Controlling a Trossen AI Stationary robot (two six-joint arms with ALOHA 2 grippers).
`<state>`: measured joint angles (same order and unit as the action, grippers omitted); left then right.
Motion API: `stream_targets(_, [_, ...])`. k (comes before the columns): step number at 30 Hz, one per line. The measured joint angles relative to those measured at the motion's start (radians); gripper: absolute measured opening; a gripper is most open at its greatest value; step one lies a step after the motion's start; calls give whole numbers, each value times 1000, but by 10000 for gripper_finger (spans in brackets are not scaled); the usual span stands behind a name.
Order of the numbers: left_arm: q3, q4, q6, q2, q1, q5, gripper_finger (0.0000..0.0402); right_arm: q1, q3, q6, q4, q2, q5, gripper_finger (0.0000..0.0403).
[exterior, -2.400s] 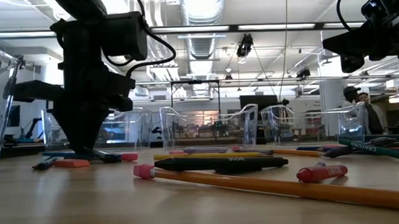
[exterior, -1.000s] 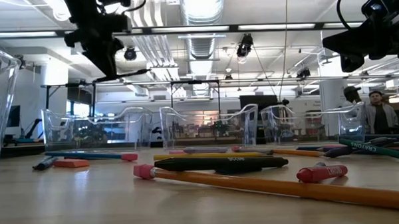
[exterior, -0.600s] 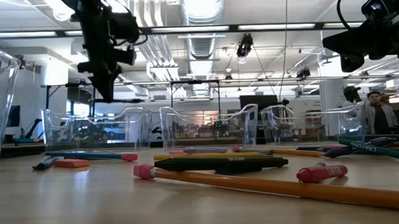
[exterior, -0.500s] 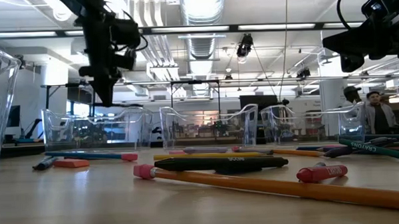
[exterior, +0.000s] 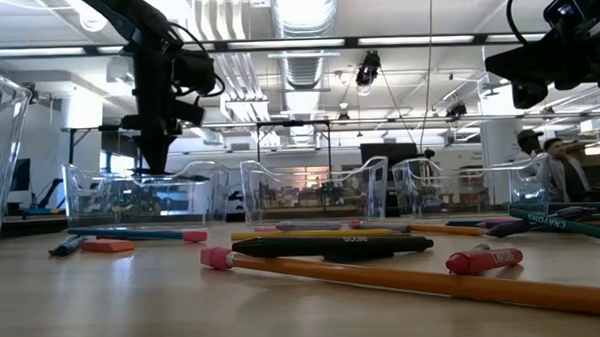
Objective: Sort crayons/erasers/pens/pencils in bins
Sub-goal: Put the transparent black ballpen into the top left transparent bin
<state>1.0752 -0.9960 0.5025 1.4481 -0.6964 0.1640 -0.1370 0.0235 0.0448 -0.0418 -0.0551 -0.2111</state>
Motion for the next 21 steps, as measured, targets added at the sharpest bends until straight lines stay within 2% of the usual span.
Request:
stream_targets(13, [-5, 16, -176, -2, 0, 12, 47, 0, 0, 0, 0, 0, 0, 9])
stream_targets(21, [-29, 21, -158, -2, 0, 13, 52, 0, 0, 0, 0, 0, 0, 9])
